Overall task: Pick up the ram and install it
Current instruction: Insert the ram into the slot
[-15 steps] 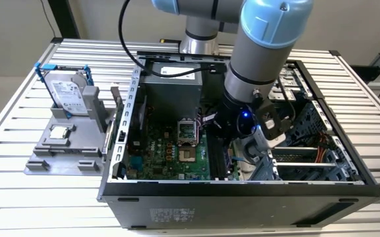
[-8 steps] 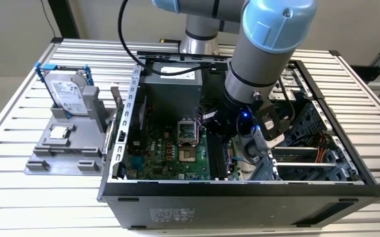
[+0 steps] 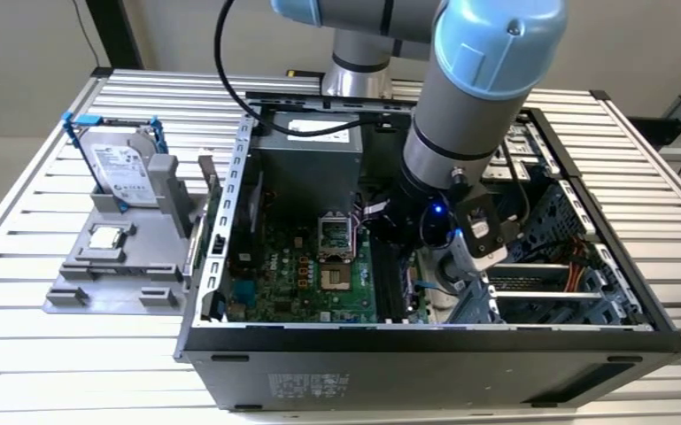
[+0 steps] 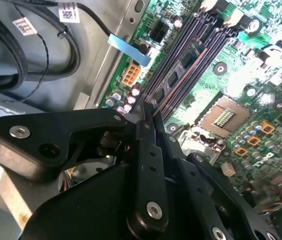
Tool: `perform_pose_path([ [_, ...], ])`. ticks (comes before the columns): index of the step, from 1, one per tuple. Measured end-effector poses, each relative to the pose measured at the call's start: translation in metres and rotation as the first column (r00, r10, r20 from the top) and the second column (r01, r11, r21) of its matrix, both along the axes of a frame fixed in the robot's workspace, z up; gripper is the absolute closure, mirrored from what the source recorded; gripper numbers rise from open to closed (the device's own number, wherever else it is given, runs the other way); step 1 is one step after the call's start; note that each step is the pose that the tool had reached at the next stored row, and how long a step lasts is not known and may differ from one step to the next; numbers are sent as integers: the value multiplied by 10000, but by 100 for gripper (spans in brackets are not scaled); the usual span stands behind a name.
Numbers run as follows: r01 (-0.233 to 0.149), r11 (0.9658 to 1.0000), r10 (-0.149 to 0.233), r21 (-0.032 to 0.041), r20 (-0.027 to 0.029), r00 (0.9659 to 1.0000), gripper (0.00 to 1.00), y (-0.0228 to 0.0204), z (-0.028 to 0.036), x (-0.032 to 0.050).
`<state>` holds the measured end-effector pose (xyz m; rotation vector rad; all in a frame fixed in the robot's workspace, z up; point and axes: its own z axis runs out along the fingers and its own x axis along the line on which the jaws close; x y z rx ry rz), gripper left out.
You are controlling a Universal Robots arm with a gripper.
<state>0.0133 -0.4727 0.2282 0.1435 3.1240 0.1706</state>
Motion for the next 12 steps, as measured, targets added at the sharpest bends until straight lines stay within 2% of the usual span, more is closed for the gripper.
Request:
perform_pose_path([
  [7, 30, 10000, -30, 1, -23, 10000, 100, -8, -44, 13],
  [12, 29, 10000, -29, 0, -70, 10000, 100, -48, -46, 18],
])
